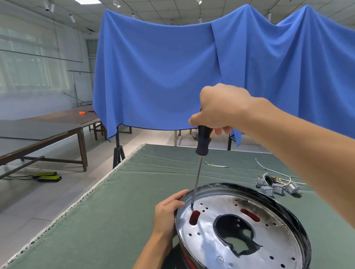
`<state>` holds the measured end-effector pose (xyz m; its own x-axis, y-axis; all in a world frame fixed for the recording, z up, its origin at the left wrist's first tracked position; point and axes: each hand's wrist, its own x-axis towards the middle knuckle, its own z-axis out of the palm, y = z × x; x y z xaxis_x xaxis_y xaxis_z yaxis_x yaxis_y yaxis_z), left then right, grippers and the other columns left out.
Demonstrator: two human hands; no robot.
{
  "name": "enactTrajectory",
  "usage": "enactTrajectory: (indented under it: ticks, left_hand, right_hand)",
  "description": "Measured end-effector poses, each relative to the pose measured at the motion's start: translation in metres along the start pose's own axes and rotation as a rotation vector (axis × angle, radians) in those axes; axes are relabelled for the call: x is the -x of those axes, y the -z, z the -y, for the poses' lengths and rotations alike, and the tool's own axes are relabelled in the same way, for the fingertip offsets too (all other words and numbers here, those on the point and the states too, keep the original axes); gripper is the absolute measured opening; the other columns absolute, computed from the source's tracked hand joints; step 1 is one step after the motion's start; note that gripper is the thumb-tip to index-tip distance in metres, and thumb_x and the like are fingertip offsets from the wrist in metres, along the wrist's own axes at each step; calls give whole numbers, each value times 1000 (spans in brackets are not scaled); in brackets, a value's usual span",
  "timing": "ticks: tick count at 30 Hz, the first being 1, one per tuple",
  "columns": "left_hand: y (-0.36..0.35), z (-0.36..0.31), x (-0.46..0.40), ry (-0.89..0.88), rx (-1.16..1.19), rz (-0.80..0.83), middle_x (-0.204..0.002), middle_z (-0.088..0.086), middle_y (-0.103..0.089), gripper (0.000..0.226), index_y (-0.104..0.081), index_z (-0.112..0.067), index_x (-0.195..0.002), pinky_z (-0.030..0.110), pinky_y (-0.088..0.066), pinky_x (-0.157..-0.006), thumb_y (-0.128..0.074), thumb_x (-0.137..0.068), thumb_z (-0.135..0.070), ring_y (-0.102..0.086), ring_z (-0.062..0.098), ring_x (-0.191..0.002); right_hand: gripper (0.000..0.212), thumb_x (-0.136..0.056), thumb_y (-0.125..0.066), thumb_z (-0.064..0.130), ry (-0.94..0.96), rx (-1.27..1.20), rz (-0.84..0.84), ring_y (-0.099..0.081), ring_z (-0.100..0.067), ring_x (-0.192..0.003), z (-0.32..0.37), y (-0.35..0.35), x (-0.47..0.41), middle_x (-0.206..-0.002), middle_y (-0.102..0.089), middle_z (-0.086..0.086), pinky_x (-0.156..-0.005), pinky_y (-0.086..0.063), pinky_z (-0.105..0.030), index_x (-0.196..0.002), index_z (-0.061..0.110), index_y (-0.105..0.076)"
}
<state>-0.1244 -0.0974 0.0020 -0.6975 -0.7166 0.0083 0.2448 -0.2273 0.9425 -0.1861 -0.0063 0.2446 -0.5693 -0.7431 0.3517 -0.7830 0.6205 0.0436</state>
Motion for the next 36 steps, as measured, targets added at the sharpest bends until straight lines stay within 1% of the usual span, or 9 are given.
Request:
enactTrajectory:
  ticks: [5,10,15,20,25,27,30,34,36]
  left_hand:
    - [0,1,-2,4,7,-3,-96,16,-73,35,-74,-2,-96,43,-52,-87,-46,-79,11,-67,31,-90]
    - [1,2,-2,5,-1,10,-95,14,-74,36,-75,-5,-95,43,-53,-86,-47,-78,10,-68,32,-92]
    - [1,2,-4,1,-6,5,-95,13,-74,36,-75,-6,-94,42,-53,-87,-47,-78,10,-68,31,-93]
    - [1,2,-4,-1,1,-6,-94,14,-74,36,-75,-6,-91,40,-53,-84,-47,-78,11,-68,29,-87]
    - [1,3,-4,6,30,-1,-95,14,-74,36,-75,-5,-93,36,-53,-80,-46,-78,11,-68,30,-90]
    - [1,3,-4,4,22,1,-95,15,-74,36,-75,-5,-92,39,-53,-82,-46,-78,10,-68,31,-91]
    - [0,3,-4,2,18,-8,-94,15,-74,36,-76,-6,-91,40,-54,-84,-47,-78,11,-67,31,-90]
    - [0,2,-2,0,15,1,-95,16,-73,36,-75,-4,-94,43,-53,-87,-46,-78,11,-67,34,-94]
    - [0,2,-3,-3,14,-2,-96,17,-73,36,-74,-3,-95,44,-52,-89,-46,-78,11,-66,36,-95]
  right_hand:
    - [15,-79,-59,20,-28,-164,168,-69,-19,-49,6,4,0,-59,-70,-1,-59,-58,-33,-69,10,-55]
    - [27,-81,-60,23,5,2,-52,-50,-15,-39,10,-2,-1,-42,-52,3,-46,-31,-22,-60,15,-44]
    - [18,-85,-63,21,-28,-180,317,-69,-17,-51,14,12,-8,-66,-73,-7,-53,-53,-26,-76,8,-57]
    - [26,-83,-57,30,-14,20,53,-47,-8,-26,14,4,-6,-35,-55,4,-48,-32,-22,-64,15,-50]
    - [17,-81,-64,25,-13,-153,268,-68,-17,-49,17,9,-6,-62,-71,-4,-60,-56,-30,-72,11,-56]
    - [22,-81,-65,25,1,-130,222,-59,-10,-35,16,8,-6,-46,-65,0,-48,-46,-22,-68,13,-54]
    - [30,-81,-62,37,-9,-40,78,-42,-5,-20,14,4,-4,-29,-50,9,-48,-31,-22,-61,17,-50]
    - [20,-79,-65,30,-17,-144,202,-66,-16,-44,16,5,-3,-54,-68,0,-56,-54,-28,-73,12,-57]
    - [15,-78,-62,20,2,-179,151,-64,-17,-41,18,2,-2,-48,-66,-1,-52,-53,-26,-70,11,-53]
